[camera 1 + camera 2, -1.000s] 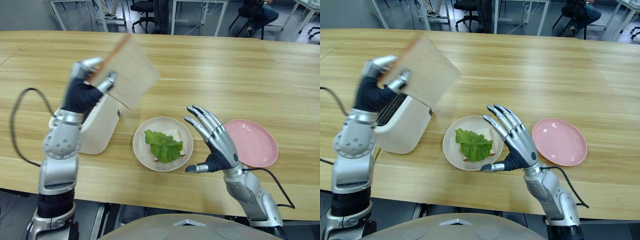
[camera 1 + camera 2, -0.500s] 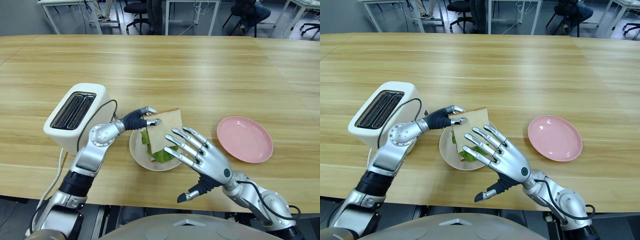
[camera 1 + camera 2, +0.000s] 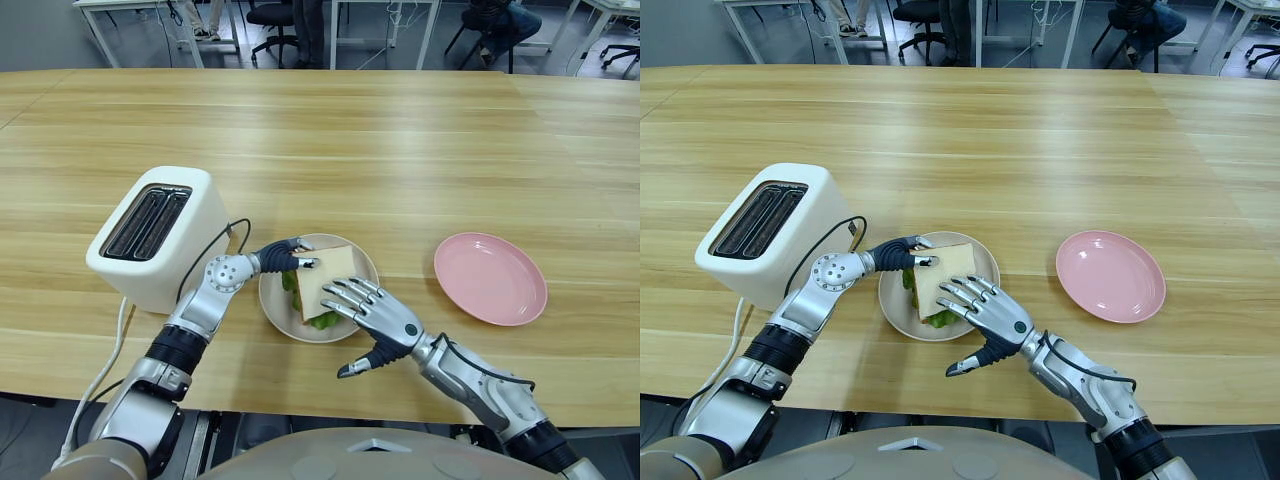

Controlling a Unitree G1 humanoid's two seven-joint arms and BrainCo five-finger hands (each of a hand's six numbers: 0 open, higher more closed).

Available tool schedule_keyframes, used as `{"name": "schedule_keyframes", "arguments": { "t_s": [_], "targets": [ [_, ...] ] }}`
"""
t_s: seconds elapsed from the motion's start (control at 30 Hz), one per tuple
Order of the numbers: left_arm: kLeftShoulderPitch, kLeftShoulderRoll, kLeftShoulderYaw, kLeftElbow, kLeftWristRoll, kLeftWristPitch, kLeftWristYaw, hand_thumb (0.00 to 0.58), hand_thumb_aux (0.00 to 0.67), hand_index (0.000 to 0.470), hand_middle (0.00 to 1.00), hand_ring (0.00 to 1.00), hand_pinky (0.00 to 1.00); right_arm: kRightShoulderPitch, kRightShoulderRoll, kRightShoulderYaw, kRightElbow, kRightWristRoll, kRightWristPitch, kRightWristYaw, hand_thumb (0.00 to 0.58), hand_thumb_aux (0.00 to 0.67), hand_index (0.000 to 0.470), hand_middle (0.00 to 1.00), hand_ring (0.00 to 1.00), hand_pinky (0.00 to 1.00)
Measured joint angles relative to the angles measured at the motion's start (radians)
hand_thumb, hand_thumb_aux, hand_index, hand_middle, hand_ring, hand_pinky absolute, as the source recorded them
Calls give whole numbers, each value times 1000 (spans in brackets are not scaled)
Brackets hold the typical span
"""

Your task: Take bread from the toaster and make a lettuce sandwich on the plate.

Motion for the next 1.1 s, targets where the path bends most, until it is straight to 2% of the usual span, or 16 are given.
{"name": "schedule_keyframes", "arguments": {
  "t_s": [0.3,0.5,0.53,0.57,0.67,0.7,0.73,0.8,0.9,1.0,1.1],
  "targets": [
    [-3,-2,2,39,40,-11,36,580,670,460,1000,1000,1000,-69,3,49,25,84,47,115,0,0,0,0,0,0],
    [-3,3,-9,62,105,-30,79,580,670,460,1000,1000,1000,-123,1,78,20,149,82,264,0,0,0,0,0,0],
    [-4,6,-15,64,122,-37,91,294,200,137,1000,1000,1000,-132,0,79,19,160,85,286,0,0,0,0,0,0],
    [-4,8,-21,65,141,-46,107,0,0,0,1000,1000,1000,-139,-3,81,18,170,87,306,0,0,0,0,0,0],
    [-7,16,-46,66,240,-86,211,0,0,0,1000,1000,1000,-159,-9,87,16,202,96,361,0,0,0,0,0,0],
    [-17,22,-65,65,303,-102,282,0,0,0,427,427,427,-172,-11,89,16,209,101,381,0,0,0,0,0,0],
    [-28,23,-69,63,338,-112,325,0,0,0,427,427,427,-179,-14,90,15,214,104,390,0,0,0,0,0,0],
    [-40,43,-75,16,442,-131,446,0,0,0,0,0,0,-192,-17,90,14,228,110,411,0,0,0,0,0,0],
    [-55,58,-64,-118,549,-157,607,0,0,0,0,0,0,-199,-18,94,18,245,123,433,0,0,0,0,0,0],
    [-62,55,-43,-240,585,-178,698,0,0,0,0,0,0,-209,-13,101,20,259,126,450,0,0,0,0,0,0],
    [-14,55,4,-330,583,-198,761,0,0,0,0,0,0,-206,6,100,21,298,135,450,0,0,0,0,0,0]
  ]
}}
